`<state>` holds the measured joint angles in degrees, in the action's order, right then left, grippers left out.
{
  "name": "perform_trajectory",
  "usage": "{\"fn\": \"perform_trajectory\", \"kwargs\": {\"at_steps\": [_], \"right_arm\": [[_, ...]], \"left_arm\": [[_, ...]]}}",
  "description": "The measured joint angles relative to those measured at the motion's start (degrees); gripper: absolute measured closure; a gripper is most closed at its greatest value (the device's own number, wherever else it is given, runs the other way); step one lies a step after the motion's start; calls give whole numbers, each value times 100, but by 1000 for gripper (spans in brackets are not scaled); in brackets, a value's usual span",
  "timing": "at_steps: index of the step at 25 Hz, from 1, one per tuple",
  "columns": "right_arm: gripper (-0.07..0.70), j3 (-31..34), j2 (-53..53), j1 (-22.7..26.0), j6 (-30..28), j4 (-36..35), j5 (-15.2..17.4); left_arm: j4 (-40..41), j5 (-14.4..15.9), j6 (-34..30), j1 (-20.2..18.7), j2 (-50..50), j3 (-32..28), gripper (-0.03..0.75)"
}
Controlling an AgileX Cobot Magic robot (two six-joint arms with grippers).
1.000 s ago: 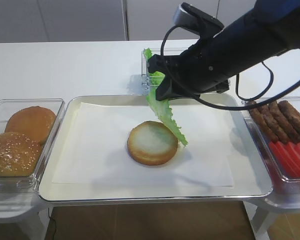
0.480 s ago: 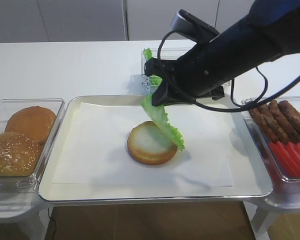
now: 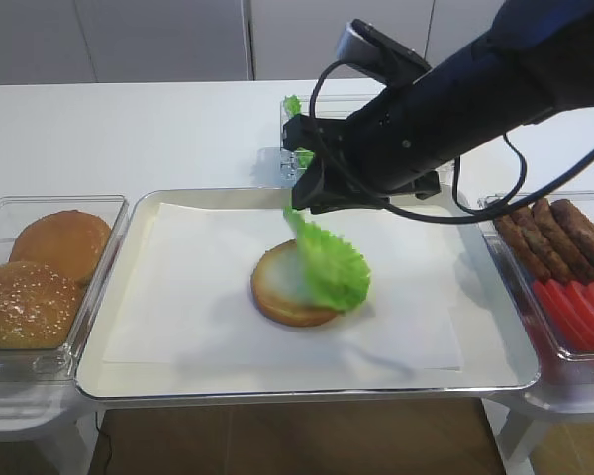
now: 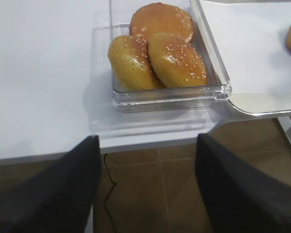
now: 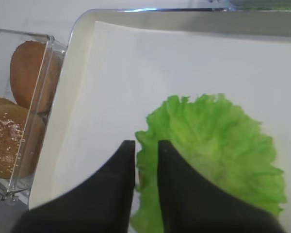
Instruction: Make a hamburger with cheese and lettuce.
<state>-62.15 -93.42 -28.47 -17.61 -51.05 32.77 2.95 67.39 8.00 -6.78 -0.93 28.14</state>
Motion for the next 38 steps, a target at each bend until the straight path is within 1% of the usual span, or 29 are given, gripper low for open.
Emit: {"fn": "perform_trajectory", "kwargs": {"at_steps": [6,7,9,12,15,17,19,20,23,24,26,28,30,36,38], "right_arm": [[288,0,0,0,-6,1,104],[269,0,0,0,-6,1,108],[248,0,0,0,-6,1,132],[237,0,11,0,-20,46,132],[237,0,121,0,130,358,109],[236,0,243,0,498,808,109],[236,0,403,0,968,1437,133],[236,0,474,0,1320,1903,189],[236,0,761,0,2112,3099,512],[236,0,845,0,2289,3413,638],[236,0,1041,17,2614,3985,994],[236,0,1213,166,2712,4158,1268],[236,0,1386,442,2728,4185,1501],[236,0,1879,1405,2392,4185,2264],[236,0,2056,1664,2336,4228,2451]], "left_arm": [[0,0,0,0,0,0,260],[0,0,0,0,0,0,260],[0,0,0,0,0,0,260],[0,0,0,0,0,0,260],[0,0,0,0,0,0,260],[0,0,0,0,0,0,260],[0,0,0,0,0,0,260],[0,0,0,0,0,0,260],[0,0,0,0,0,0,260],[0,0,0,0,0,0,260],[0,0,0,0,0,0,260],[0,0,0,0,0,0,260],[0,0,0,0,0,0,260],[0,0,0,0,0,0,260],[0,0,0,0,0,0,260]]}}
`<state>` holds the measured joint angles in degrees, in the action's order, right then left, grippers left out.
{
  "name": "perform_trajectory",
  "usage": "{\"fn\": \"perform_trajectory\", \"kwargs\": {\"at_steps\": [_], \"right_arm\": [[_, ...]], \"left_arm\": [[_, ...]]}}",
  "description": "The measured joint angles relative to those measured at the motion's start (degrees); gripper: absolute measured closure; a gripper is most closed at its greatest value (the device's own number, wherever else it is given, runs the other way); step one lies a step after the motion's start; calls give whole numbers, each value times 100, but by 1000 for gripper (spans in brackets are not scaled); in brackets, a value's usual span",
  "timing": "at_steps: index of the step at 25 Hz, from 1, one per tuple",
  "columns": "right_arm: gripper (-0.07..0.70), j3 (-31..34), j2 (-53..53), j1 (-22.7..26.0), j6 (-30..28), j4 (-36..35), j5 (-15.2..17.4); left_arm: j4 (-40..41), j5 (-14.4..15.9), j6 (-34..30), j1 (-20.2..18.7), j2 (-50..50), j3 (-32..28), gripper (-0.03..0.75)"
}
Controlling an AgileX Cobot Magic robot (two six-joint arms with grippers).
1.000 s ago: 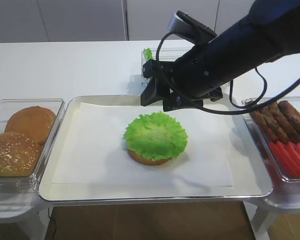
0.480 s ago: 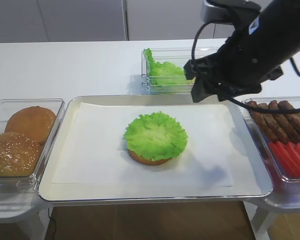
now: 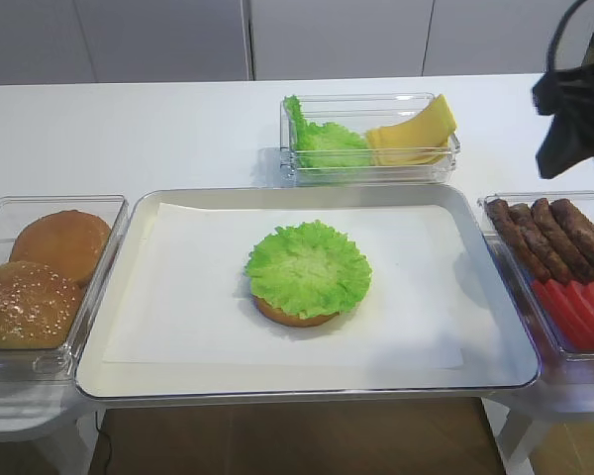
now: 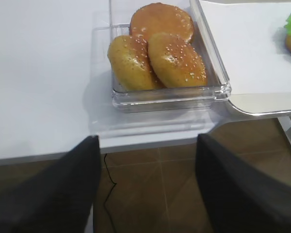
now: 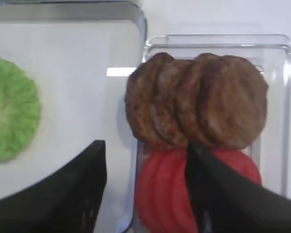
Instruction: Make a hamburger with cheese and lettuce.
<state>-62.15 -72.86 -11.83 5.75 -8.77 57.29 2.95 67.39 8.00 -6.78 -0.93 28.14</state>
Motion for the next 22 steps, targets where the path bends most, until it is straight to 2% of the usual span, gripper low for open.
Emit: {"fn": "perform_trajectory", "kwargs": {"at_steps": [3,18,22], "right_arm": [[237,0,353,133,2,105,194],[237,0,2079,145,2,168,1388],[237,0,2554,145,2,168,1489]], "left_arm": [[0,0,0,0,0,0,260],[0,0,0,0,0,0,260],[0,0,0,0,0,0,260]]}}
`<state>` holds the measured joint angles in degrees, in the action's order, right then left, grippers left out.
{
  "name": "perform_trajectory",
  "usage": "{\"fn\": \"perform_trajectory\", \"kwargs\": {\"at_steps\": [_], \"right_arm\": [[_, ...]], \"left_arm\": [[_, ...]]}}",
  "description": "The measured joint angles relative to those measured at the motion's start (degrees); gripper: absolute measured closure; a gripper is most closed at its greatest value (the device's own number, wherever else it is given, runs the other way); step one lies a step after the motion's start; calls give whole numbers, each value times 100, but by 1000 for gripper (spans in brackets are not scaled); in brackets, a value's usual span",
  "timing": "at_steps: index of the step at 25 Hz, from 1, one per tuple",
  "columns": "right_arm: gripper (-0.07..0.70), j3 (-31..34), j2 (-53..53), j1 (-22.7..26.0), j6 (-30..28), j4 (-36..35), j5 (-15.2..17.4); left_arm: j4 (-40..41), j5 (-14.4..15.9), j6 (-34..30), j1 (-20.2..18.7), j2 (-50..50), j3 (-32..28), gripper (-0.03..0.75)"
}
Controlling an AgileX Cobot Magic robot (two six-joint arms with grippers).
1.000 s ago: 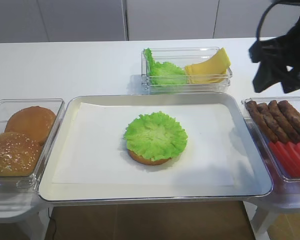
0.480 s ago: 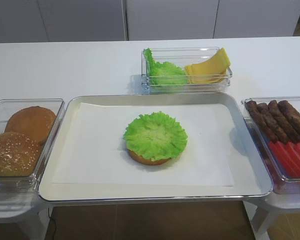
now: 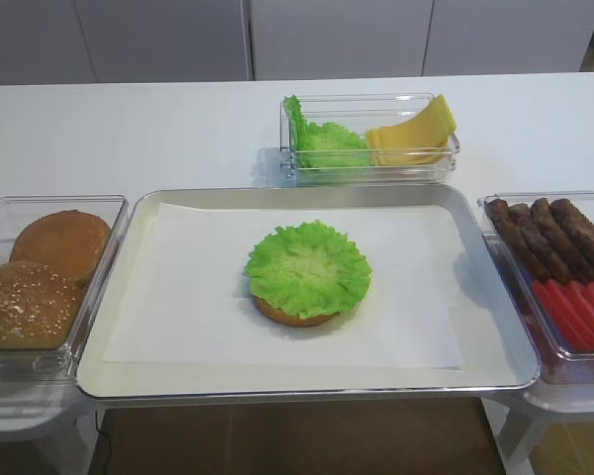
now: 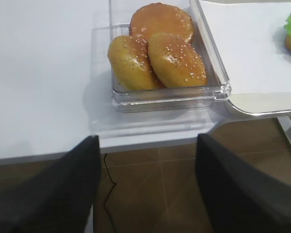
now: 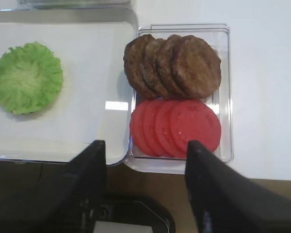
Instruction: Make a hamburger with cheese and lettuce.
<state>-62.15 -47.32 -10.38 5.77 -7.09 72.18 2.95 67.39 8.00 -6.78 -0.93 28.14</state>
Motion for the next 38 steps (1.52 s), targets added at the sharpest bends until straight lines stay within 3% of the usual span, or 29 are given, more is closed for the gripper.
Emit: {"fn": "perform_trajectory", "kwargs": {"at_steps": [8,26,38], "right_arm": [[237,191,1105,0,37,0,56],[237,2083,3736,2,-142,-144,100],[258,2836,4295,2,-290,-138,-411]], "left_arm": [[0,0,0,0,0,0,260],[0,0,0,0,0,0,260],[0,0,0,0,0,0,260]]}}
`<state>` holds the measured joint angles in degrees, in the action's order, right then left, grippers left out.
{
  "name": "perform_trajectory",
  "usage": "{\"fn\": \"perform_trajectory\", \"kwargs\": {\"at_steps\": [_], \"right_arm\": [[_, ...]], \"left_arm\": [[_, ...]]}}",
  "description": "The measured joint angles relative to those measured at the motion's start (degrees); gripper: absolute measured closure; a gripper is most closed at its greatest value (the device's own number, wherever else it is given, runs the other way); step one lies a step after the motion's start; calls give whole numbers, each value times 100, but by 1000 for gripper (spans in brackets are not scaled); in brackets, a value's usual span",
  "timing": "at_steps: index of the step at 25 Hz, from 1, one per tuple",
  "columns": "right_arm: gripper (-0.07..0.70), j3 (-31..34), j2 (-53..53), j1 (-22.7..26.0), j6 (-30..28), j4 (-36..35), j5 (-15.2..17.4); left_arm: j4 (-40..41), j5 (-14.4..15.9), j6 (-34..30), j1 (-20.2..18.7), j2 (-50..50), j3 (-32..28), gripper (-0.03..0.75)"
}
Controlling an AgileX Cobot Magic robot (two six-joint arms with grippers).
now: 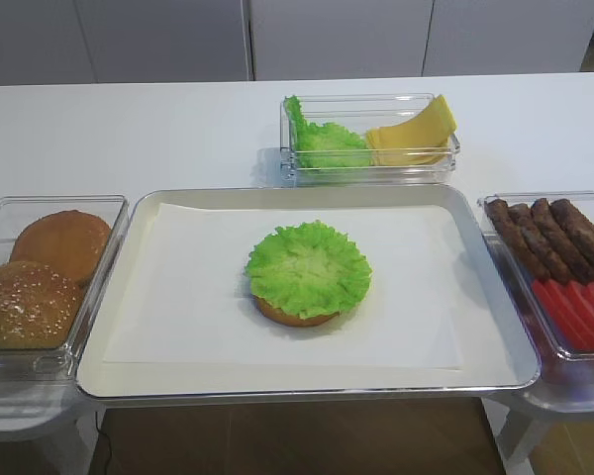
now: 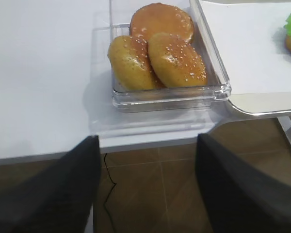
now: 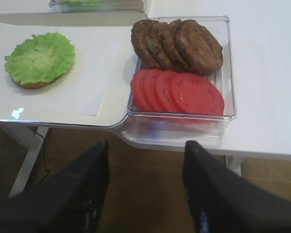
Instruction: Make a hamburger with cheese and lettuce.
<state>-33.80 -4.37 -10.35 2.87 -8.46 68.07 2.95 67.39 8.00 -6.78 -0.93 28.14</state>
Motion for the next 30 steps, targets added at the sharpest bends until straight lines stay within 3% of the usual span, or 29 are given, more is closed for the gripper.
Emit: {"fn": "perform_trajectory", "kwargs": {"at_steps": [10,30], "right_arm": [[265,467,0,0,-159,10,-622],[266,592,0,0,-412,232,-433]], "left_arm": [[0,0,0,0,0,0,260],[0,0,0,0,0,0,260]]}}
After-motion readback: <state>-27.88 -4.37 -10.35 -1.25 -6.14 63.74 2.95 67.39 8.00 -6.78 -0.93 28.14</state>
